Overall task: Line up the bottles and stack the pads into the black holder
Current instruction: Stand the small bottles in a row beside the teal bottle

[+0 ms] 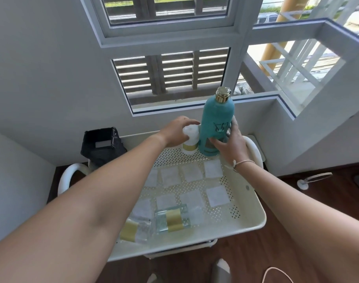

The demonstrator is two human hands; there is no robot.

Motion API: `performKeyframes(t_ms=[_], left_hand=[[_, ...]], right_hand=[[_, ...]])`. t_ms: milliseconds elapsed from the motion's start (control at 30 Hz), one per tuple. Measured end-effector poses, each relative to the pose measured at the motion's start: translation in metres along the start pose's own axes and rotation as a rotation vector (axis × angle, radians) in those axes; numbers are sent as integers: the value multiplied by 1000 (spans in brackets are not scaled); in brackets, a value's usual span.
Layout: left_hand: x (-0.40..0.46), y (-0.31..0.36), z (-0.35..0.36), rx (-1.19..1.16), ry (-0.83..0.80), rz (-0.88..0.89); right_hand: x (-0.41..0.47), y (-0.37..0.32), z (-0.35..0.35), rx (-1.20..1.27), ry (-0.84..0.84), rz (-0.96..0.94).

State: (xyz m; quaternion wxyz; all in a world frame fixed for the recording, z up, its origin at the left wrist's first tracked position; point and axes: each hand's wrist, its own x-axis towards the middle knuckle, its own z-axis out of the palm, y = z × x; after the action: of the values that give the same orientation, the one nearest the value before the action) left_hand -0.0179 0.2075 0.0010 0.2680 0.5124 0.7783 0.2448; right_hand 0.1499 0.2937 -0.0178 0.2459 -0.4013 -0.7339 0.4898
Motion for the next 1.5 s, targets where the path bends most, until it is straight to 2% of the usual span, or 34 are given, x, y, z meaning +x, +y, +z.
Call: performKeyframes(t_ms=[233, 300, 433, 567, 733, 867, 1000, 1267, 1400, 1500], left_hand=[[-27, -2, -10, -53, 93, -8], [-46, -9, -17, -61, 111, -25], [-99, -31, -28, -46, 75, -70], [-159, -53, -35, -58, 61, -130], [-220, -80, -36, 73, -200, -276], [-239, -89, -26, 161, -398, -376], [-241, -94, -12, 222, -416, -346], [-242, -111, -6, 272, -383, -357], [-243, -112, -13, 150, -366, -377], [-236, -102, -24, -49, -328, -376]], right_hand=[[-32, 10, 8, 55, -27, 3], [-50, 17, 15, -51, -77, 26], [-92, 25, 37, -75, -303, 61], [-119, 20, 49, -238, -571, -76], [-130, 6, 68, -506, -812, -301], [-130, 2, 80, -761, -920, -326], [-129, 5, 82, -827, -958, -316], [-128, 7, 73, -809, -952, -292], [-114, -5, 58, -782, -921, -283], [-99, -22, 48, -775, -903, -289]])
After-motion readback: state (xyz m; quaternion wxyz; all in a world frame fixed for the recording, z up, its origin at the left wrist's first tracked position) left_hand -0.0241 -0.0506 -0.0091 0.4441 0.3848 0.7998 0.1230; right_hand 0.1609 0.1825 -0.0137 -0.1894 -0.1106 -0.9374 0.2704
